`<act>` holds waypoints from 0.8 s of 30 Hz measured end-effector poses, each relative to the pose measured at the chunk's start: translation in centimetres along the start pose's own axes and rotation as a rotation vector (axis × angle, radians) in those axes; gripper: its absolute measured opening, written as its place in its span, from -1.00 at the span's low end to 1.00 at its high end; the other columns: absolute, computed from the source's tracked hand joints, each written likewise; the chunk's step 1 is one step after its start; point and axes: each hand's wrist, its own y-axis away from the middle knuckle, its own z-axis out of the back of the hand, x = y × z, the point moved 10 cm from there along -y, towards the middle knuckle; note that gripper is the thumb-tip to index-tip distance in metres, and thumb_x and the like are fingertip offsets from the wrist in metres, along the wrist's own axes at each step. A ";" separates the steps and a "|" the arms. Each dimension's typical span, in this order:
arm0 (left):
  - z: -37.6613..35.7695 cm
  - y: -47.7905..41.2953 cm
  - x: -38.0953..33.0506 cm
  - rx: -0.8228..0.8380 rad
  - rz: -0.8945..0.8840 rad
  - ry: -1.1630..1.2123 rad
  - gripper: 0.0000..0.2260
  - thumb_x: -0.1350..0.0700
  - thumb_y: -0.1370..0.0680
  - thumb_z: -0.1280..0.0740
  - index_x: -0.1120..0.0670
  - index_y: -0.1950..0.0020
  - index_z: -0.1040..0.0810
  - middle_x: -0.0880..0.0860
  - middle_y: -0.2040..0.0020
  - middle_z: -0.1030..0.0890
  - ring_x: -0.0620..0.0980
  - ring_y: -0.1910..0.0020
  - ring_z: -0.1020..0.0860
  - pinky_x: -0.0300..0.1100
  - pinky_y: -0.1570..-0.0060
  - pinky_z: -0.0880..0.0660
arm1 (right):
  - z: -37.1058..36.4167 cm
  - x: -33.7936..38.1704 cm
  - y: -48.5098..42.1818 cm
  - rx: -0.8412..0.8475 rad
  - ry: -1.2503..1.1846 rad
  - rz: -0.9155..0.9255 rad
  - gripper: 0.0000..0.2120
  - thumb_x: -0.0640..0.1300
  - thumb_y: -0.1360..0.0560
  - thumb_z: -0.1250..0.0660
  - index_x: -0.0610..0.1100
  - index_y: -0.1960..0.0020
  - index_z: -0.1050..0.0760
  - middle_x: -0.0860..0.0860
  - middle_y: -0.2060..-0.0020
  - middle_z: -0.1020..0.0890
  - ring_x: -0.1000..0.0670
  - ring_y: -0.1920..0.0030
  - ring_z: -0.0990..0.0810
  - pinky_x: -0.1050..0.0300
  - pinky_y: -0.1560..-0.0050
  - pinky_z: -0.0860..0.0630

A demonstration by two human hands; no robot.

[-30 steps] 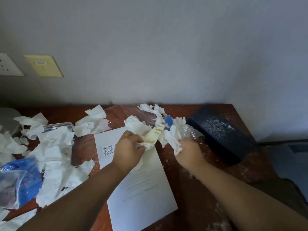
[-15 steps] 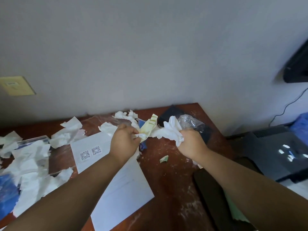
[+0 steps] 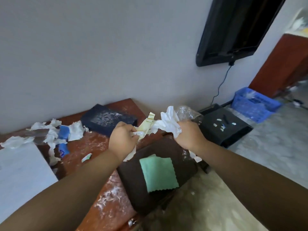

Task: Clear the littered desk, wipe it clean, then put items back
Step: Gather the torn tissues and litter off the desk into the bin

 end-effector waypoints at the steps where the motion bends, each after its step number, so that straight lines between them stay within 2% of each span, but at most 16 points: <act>1: -1.5 0.0 -1.8 0.006 -0.011 0.003 -0.86 0.26 -0.45 -0.38 0.23 0.02 -0.64 0.17 -0.02 -0.50 0.13 0.06 -0.52 -0.27 0.11 -0.32 | 0.6 -1.9 0.6 0.005 0.041 0.003 -0.72 -0.16 -0.47 -0.15 -0.15 0.41 -0.32 0.00 0.43 -0.43 -0.07 0.28 -0.39 0.20 0.25 -0.22; 2: -3.0 0.1 -3.4 0.012 -0.021 0.002 -0.86 0.26 -0.45 -0.38 0.23 0.01 -0.64 0.17 -0.03 -0.50 0.13 0.06 -0.52 -0.25 0.09 -0.33 | 1.1 -3.8 1.1 0.016 0.075 -0.002 -0.70 -0.15 -0.46 -0.12 -0.09 0.45 -0.22 0.05 0.46 -0.33 -0.06 0.30 -0.37 0.19 0.27 -0.20; 4: -5.7 0.0 -6.4 0.020 -0.042 0.001 -0.87 0.26 -0.46 -0.37 0.22 0.03 -0.64 0.16 -0.01 -0.50 0.12 0.08 -0.52 -0.23 0.08 -0.34 | 1.9 -7.6 1.9 0.034 0.073 -0.032 -0.64 -0.18 -0.48 -0.18 -0.03 0.45 -0.17 0.09 0.45 -0.29 -0.03 0.29 -0.36 0.20 0.37 -0.18; 6: -8.1 0.0 -8.6 0.041 -0.050 -0.002 -0.88 0.26 -0.46 -0.35 0.20 0.04 -0.64 0.10 0.02 -0.47 0.05 0.13 -0.49 -0.28 0.12 -0.31 | 2.4 -11.1 2.5 0.042 0.029 -0.067 -0.67 -0.20 -0.48 -0.26 -0.08 0.42 -0.27 0.09 0.42 -0.31 -0.01 0.27 -0.36 0.31 0.43 -0.14; 8: -10.2 -0.2 -10.3 0.072 -0.056 -0.018 -0.87 0.27 -0.46 -0.34 0.18 0.04 -0.64 0.03 0.06 -0.41 -0.01 0.15 -0.44 -0.32 0.14 -0.27 | 2.9 -13.9 2.8 0.043 -0.006 -0.106 -0.84 -0.20 -0.49 -0.28 -0.16 0.27 -0.46 0.05 0.37 -0.38 -0.01 0.26 -0.38 0.29 0.39 -0.20; 9: -11.2 -0.6 -10.9 0.087 -0.058 -0.027 -0.87 0.28 -0.45 -0.34 0.18 0.04 -0.64 0.02 0.07 -0.40 0.00 0.15 -0.44 -0.31 0.14 -0.27 | 3.2 -15.2 2.8 0.042 -0.004 -0.121 -0.87 -0.20 -0.49 -0.28 -0.16 0.23 -0.48 0.03 0.34 -0.41 -0.01 0.25 -0.39 0.26 0.33 -0.25; 10: -12.0 -1.1 -11.5 0.096 -0.056 -0.032 -0.86 0.29 -0.44 -0.34 0.18 0.05 -0.64 0.02 0.08 -0.40 0.02 0.14 -0.46 -0.30 0.15 -0.28 | 3.2 -16.3 2.7 0.042 0.006 -0.130 -0.84 -0.21 -0.49 -0.27 -0.14 0.27 -0.43 0.03 0.33 -0.42 -0.01 0.25 -0.38 0.24 0.28 -0.27; 12: -13.7 -2.4 -12.4 0.109 -0.046 -0.047 -0.87 0.28 -0.43 -0.33 0.17 0.07 -0.64 0.03 0.10 -0.41 0.07 0.13 -0.49 -0.25 0.17 -0.30 | 3.1 -18.5 2.0 0.035 0.025 -0.135 -0.71 -0.20 -0.50 -0.23 -0.12 0.38 -0.28 0.08 0.41 -0.35 -0.02 0.26 -0.36 0.23 0.32 -0.23; 14: -15.6 -3.8 -13.1 0.124 -0.049 -0.060 -0.87 0.28 -0.43 -0.33 0.18 0.09 -0.64 0.04 0.11 -0.41 0.09 0.14 -0.50 -0.24 0.19 -0.29 | 2.5 -20.4 0.9 0.049 0.034 -0.138 -0.70 -0.18 -0.51 -0.20 -0.11 0.38 -0.25 0.09 0.43 -0.31 -0.03 0.26 -0.35 0.23 0.37 -0.20; 18: -19.6 -7.8 -13.0 0.143 -0.016 -0.045 -0.86 0.30 -0.43 -0.31 0.20 0.09 -0.64 0.04 0.11 -0.40 0.08 0.16 -0.47 -0.24 0.20 -0.28 | 0.5 -23.5 -2.8 0.097 0.077 -0.118 -0.85 -0.16 -0.52 -0.20 -0.13 0.21 -0.43 0.00 0.30 -0.42 0.00 0.25 -0.37 0.24 0.25 -0.25; 21: -23.0 -11.8 -11.9 0.131 0.040 -0.026 -0.85 0.29 -0.44 -0.31 0.20 0.06 -0.64 0.04 0.10 -0.40 0.04 0.18 -0.44 -0.25 0.19 -0.28 | -1.8 -25.5 -6.8 0.179 0.109 -0.094 -0.84 -0.20 -0.51 -0.21 -0.21 0.14 -0.54 -0.11 0.24 -0.55 -0.07 0.23 -0.46 0.21 0.23 -0.29; 24: -26.5 -15.0 -10.5 0.138 0.138 0.003 -0.87 0.27 -0.45 -0.33 0.20 0.05 -0.63 0.02 0.09 -0.40 -0.01 0.19 -0.41 -0.26 0.20 -0.29 | -4.6 -27.3 -11.2 0.283 0.102 -0.084 -0.81 -0.17 -0.52 -0.23 -0.25 0.09 -0.58 -0.15 0.13 -0.63 -0.13 0.09 -0.59 0.15 0.16 -0.44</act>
